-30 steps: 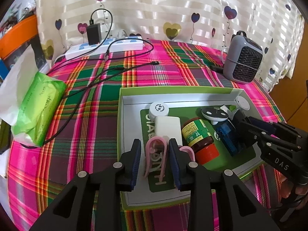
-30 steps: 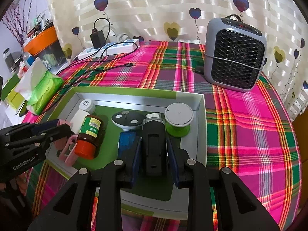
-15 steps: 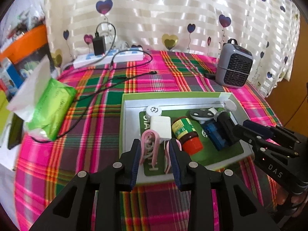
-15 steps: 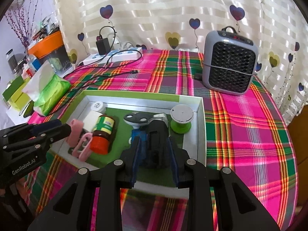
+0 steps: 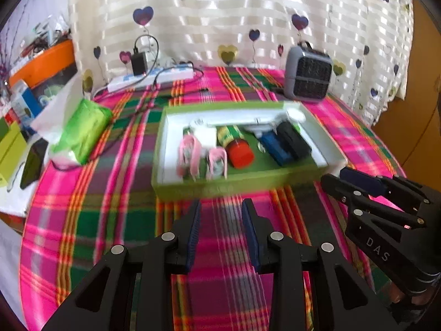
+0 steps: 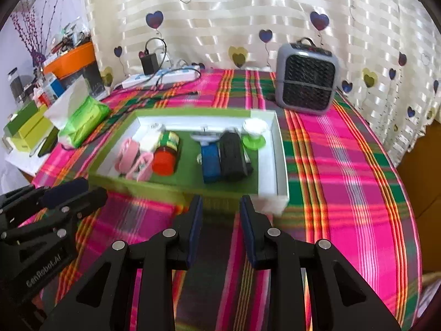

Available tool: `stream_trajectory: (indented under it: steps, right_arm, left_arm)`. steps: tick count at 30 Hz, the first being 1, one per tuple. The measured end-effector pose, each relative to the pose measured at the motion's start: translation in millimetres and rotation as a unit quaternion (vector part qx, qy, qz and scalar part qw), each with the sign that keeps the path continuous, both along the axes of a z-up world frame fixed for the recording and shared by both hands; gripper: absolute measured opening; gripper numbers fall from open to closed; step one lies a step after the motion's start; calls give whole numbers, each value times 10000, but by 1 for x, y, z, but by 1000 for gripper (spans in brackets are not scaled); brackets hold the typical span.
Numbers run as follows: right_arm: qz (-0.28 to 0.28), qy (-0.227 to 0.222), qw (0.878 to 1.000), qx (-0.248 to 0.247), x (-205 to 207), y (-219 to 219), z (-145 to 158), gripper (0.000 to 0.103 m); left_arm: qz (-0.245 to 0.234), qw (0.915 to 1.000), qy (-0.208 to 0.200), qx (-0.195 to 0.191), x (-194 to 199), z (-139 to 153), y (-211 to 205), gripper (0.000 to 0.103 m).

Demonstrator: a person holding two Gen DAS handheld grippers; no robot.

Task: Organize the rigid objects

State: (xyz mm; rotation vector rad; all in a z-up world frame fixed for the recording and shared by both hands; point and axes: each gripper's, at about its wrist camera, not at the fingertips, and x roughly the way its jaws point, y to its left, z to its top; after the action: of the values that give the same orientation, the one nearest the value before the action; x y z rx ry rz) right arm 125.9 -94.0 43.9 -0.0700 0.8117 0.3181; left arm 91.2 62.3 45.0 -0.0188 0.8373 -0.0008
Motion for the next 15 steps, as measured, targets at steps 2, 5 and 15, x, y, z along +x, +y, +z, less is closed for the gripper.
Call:
stream_trajectory:
  steps: [2,5,15]
  right_arm:
    - [-26,89,9999,-65,-6,-1,-7,30]
    - [-116,176,9998,-3,-13,-6,-13,40]
    - [-358,147,9990,-226,-33,-16,-23,40]
  left_arm:
    - [-53,10000,77,-11,-6,-7,-6,29]
    - [-23,9999,164,22,-12,-15,-10,29]
    - [161,9991,399,64,-25,-34,-19,29]
